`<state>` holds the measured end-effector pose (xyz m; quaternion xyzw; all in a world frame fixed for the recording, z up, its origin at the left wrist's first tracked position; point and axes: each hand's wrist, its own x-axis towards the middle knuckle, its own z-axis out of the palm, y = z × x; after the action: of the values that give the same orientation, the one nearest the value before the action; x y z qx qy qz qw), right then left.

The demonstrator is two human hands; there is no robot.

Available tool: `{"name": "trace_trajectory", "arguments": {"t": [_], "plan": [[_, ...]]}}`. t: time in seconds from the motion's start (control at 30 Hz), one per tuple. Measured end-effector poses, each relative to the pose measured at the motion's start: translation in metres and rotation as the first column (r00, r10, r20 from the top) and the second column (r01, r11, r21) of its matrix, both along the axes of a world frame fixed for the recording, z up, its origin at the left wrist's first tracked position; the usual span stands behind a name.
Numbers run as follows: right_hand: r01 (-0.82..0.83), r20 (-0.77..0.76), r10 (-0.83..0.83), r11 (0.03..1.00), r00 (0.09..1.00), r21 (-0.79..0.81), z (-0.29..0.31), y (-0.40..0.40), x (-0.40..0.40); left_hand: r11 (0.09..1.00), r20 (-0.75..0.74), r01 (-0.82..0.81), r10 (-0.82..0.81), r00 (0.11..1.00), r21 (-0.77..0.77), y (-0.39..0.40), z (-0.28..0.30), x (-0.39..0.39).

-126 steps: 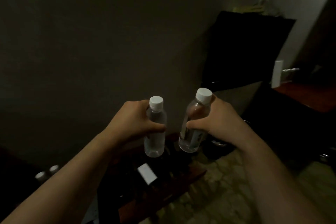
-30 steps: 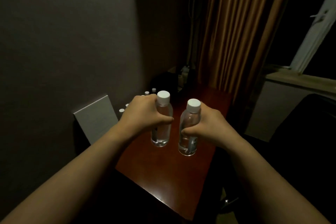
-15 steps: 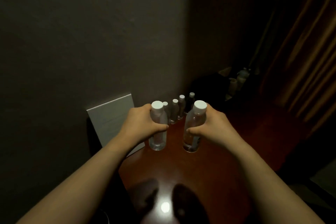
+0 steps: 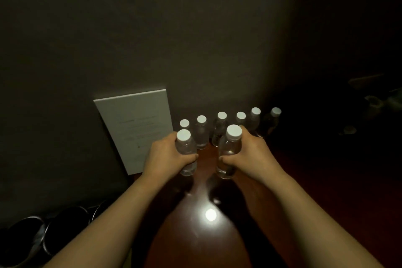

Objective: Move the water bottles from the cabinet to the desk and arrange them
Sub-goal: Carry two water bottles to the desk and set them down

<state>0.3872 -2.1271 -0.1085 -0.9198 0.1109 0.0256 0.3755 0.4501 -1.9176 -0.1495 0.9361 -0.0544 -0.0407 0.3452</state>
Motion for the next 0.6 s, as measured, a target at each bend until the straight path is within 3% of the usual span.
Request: {"name": "trace_trajectory", "arguments": {"t": [0.33,0.6], "plan": [[-0.132,-0.023,0.132,0.991,0.991,0.008,-0.097,0.004,0.068,0.997,-0.061,-0.080,0.080,0.995,0.005,-0.021,-0.074,0.029],[-0.104,-0.009,0.104,0.995,0.995,0.006,-0.134,0.010,0.096,0.997,-0.087,-0.083,0.083,0.993,-0.002,-0.028,-0.105,0.041]]}}
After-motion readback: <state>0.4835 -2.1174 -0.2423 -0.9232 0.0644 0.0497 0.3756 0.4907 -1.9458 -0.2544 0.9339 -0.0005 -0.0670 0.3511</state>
